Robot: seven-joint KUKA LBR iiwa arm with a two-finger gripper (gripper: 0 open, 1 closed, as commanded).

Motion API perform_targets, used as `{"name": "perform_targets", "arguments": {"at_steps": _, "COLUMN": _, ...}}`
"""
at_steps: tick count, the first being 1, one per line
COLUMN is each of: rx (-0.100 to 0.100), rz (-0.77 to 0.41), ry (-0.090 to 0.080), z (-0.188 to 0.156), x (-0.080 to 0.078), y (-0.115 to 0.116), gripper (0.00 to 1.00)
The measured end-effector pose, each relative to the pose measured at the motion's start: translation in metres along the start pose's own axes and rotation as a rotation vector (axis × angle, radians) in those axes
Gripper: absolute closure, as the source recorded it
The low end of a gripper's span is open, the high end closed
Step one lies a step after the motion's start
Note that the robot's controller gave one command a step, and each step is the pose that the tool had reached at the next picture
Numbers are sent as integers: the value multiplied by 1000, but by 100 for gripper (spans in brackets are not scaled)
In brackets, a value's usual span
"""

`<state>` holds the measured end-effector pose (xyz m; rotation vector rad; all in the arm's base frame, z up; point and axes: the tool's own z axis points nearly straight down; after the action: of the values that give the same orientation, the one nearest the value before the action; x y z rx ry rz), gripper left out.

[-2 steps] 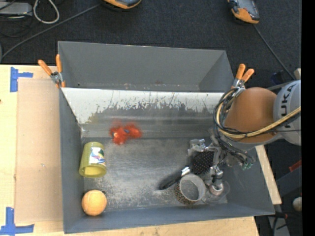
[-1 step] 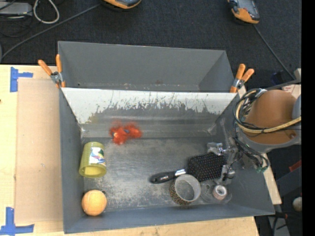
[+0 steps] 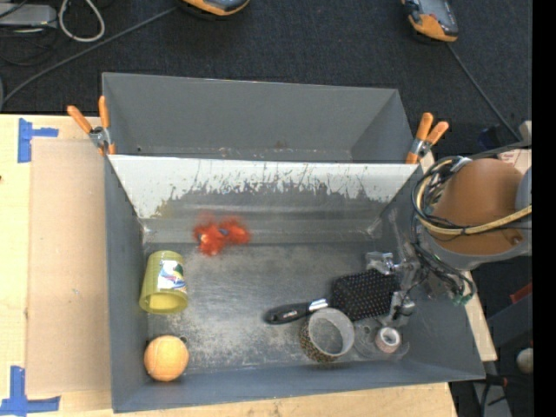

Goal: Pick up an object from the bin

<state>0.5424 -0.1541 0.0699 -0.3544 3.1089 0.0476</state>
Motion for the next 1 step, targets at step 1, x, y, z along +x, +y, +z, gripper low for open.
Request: {"name": "perform_targets", "arguments": {"at_steps": 1, "rx": 0, "rz": 1, "ry": 0, "z": 0, "x": 0, "y": 0, "gripper": 100}}
